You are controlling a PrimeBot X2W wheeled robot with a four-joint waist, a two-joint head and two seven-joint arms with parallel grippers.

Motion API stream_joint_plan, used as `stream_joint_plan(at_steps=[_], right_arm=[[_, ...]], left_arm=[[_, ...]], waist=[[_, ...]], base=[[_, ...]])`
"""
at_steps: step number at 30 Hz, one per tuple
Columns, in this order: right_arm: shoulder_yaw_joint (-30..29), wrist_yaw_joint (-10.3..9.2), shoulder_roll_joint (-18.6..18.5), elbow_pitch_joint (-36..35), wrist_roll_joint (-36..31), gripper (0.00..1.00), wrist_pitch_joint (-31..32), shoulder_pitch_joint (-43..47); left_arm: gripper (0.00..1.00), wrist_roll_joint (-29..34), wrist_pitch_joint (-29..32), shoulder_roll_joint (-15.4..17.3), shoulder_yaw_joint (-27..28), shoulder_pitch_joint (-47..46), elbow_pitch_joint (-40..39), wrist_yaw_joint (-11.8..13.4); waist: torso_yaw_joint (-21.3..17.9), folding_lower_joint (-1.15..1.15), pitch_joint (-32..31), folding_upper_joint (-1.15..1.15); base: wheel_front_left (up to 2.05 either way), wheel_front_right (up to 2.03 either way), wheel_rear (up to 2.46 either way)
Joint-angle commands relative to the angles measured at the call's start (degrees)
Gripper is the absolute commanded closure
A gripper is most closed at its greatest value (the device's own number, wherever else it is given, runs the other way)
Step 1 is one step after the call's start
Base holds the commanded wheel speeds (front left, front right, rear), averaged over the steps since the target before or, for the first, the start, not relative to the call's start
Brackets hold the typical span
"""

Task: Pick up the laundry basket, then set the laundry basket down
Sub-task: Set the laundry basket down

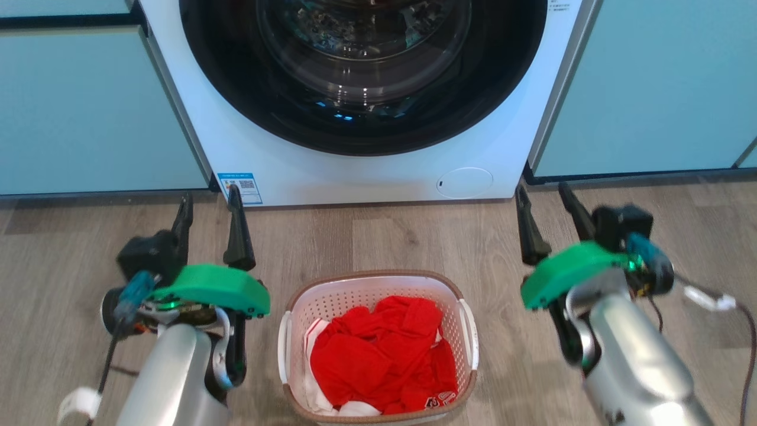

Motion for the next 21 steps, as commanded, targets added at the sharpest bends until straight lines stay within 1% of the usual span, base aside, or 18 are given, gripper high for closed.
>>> stream_joint_plan(at_steps=[1, 3, 5, 6, 9, 11, 14, 16, 19, 21], right_arm=[[-0.88, 0.23, 1.43, -5.89, -2.4, 0.0, -0.68, 1.3], [-2.09, 0.23, 1.69, -10.01, -4.32, 0.0, -0.68, 5.12], [-2.77, 0.23, 1.77, -13.29, -5.26, 0.0, -0.68, 8.35], [-2.98, 0.23, 1.79, -14.89, -5.88, 0.0, -0.68, 9.63], [-3.82, 0.23, 1.81, -18.28, -7.38, 0.0, -0.68, 12.96], [-4.58, 0.23, 1.81, -19.71, -8.36, 0.0, -0.68, 14.81], [-5.4, 0.23, 1.82, -20.82, -8.42, 0.0, -0.68, 16.32], [-5.93, 0.23, 1.82, -21.44, -9.1, 0.0, -0.68, 17.39], [-6.66, 0.23, 1.82, -21.65, -8.96, 0.0, -0.68, 18.19], [-7.03, 0.23, 1.82, -21.76, -10.0, 0.0, -0.69, 18.36]], left_arm=[[0.0, 0.84, -0.69, -1.24, 5.25, -0.29, -5.43, -2.17], [0.0, 2.69, -0.69, -2.26, 7.52, 2.14, -8.4, -4.45], [0.0, 3.91, -0.69, -2.71, 9.13, 3.89, -10.52, -5.64], [0.0, 3.84, -0.69, -2.79, 9.66, 4.62, -11.47, -5.82], [0.0, 2.87, -0.7, -2.84, 9.11, 7.05, -12.5, -5.36], [0.0, 3.73, -0.7, -2.85, 8.09, 8.3, -12.31, -5.31], [0.0, 4.41, -0.7, -2.86, 6.94, 9.43, -11.68, -5.13], [0.0, 5.21, -0.7, -2.86, 5.49, 10.15, -10.53, -5.55], [0.0, 6.43, -0.7, -2.86, 4.64, 10.62, -10.1, -5.44], [0.0, 7.05, -0.7, -2.86, 4.09, 10.79, -9.07, -5.3]], waist=[[0.44, 0.01, -0.35, -0.01], [1.0, 0.01, -0.64, -0.01], [1.59, 0.01, -0.8, -0.01], [1.73, 0.01, -0.81, -0.01], [1.88, 0.01, -1.06, -0.01], [1.98, 0.01, -1.24, -0.01], [2.1, 0.01, -1.36, -0.01], [2.14, 0.01, -1.41, -0.01], [2.15, 0.01, -1.43, -0.01], [2.11, 0.01, -1.44, -0.01]], base=[[0.0, 0.0, 0.0], [0.0, 0.0, 0.0], [0.0, 0.0, 0.0], [0.0, 0.0, 0.0], [0.0, 0.0, 0.0], [0.0, 0.0, 0.0], [0.0, 0.0, 0.0], [0.0, 0.0, 0.0], [0.0, 0.0, 0.0], [0.0, 0.0, 0.0]])
